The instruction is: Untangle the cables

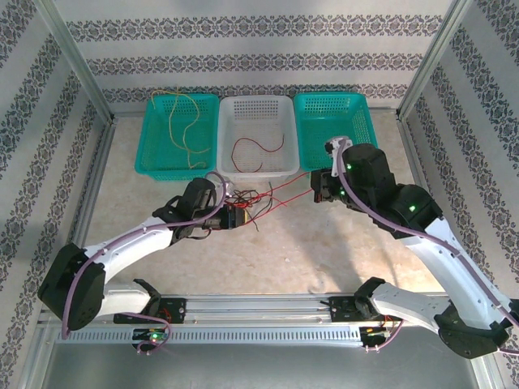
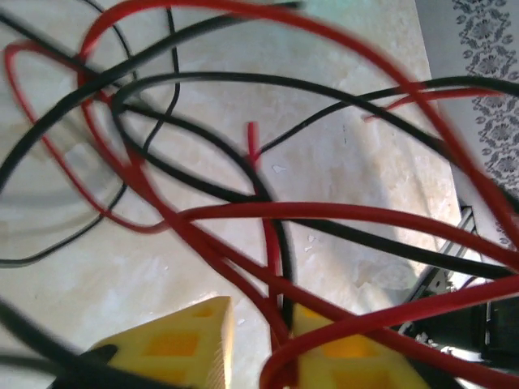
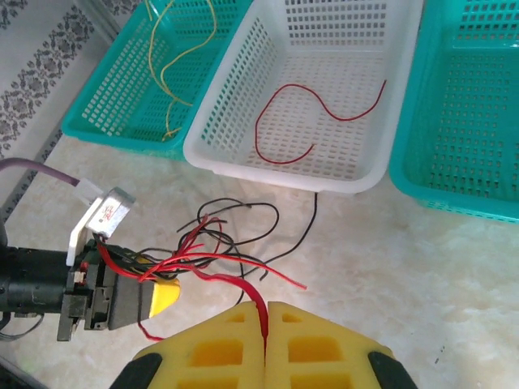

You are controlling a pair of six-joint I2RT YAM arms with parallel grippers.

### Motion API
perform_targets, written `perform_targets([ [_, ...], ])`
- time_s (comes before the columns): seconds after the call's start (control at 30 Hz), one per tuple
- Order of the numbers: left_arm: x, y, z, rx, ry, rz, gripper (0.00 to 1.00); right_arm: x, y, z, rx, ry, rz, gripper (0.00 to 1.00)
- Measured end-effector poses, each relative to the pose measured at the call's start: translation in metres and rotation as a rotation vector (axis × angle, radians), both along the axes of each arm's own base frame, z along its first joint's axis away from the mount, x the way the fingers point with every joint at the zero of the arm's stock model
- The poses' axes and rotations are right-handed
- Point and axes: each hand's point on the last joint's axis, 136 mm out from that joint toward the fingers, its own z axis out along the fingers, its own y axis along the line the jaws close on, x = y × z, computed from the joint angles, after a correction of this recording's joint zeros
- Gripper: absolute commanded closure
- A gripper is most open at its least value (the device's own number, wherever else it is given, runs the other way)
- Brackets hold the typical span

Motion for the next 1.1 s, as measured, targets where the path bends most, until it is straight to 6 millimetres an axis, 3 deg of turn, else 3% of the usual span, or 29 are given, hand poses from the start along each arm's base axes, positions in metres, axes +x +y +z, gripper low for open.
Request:
perform_targets([
  [0.1,-0.003,0.001,-0.002,-0.007,0.02,-0.001,0.49,-0.001,0.002,0.006,0.026,-0.002,0.011,1.0],
  [0.3,-0.014,0.02,0.006,0.031,0.024,0.038,0.31,0.0,0.015,0.014,0.085,-0.011,0.04,1.0],
  [0.43,-0.022,0.036,0.007,0.07,0.027,0.071,0.23,0.003,0.034,0.014,0.115,-0.018,0.068,1.0],
  [0.5,-0.026,0.038,0.001,0.08,0.048,0.071,0.03,0.006,0.048,0.009,0.131,-0.009,0.086,1.0],
  [0.53,-0.028,0.038,-0.001,0.074,0.064,0.07,0.0,0.006,0.056,0.005,0.136,-0.002,0.095,1.0],
  [0.67,-0.037,0.028,-0.002,0.01,0.126,0.031,0.0,0.007,0.092,-0.02,0.132,0.046,0.133,1.0],
  [0.8,-0.036,0.015,0.015,-0.088,0.122,0.004,0.02,0.012,0.12,-0.044,0.115,0.091,0.144,1.0],
  [0.97,-0.03,0.023,0.036,-0.057,0.067,0.042,0.16,0.021,0.121,-0.058,0.096,0.114,0.1,1.0],
  [1.1,-0.013,0.048,0.063,0.069,-0.058,0.124,0.13,0.018,0.124,-0.049,0.112,0.099,0.131,1.0],
])
